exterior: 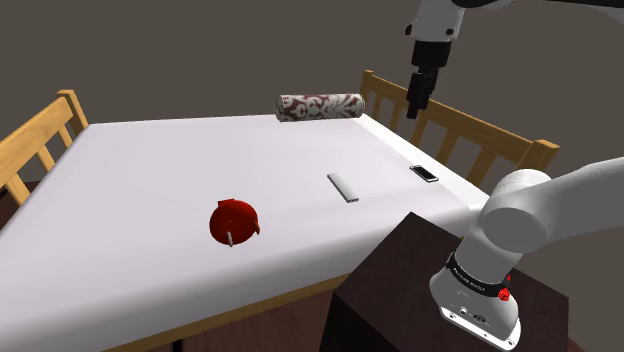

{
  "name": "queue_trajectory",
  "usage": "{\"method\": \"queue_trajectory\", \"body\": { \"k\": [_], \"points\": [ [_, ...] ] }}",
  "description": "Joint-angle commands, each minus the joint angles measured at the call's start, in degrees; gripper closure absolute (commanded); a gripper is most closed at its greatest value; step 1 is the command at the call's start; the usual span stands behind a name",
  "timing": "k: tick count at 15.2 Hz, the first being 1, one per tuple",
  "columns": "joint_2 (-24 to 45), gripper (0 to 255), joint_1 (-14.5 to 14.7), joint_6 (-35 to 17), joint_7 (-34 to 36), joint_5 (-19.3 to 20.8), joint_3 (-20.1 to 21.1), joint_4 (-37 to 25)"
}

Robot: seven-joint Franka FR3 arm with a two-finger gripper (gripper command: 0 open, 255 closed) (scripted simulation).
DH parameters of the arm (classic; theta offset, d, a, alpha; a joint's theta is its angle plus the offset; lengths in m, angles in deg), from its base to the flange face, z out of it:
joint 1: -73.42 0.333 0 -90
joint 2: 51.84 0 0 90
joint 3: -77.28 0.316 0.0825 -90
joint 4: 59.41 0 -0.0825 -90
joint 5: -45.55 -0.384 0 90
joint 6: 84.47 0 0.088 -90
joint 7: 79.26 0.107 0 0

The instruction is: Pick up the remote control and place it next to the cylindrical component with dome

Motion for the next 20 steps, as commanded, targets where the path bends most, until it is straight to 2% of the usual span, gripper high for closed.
{"method": "queue_trajectory", "body": {
  "k": [1,11,20],
  "points": [
    [0.0,0,0.0,0.0,0.0,0.0,0.0,0.0],
    [10.8,0,-2.3,-21.0,2.3,1.2,-2.6,8.9],
    [27.0,0,-4.0,-39.5,3.9,1.3,-5.1,9.9]
  ]
}}
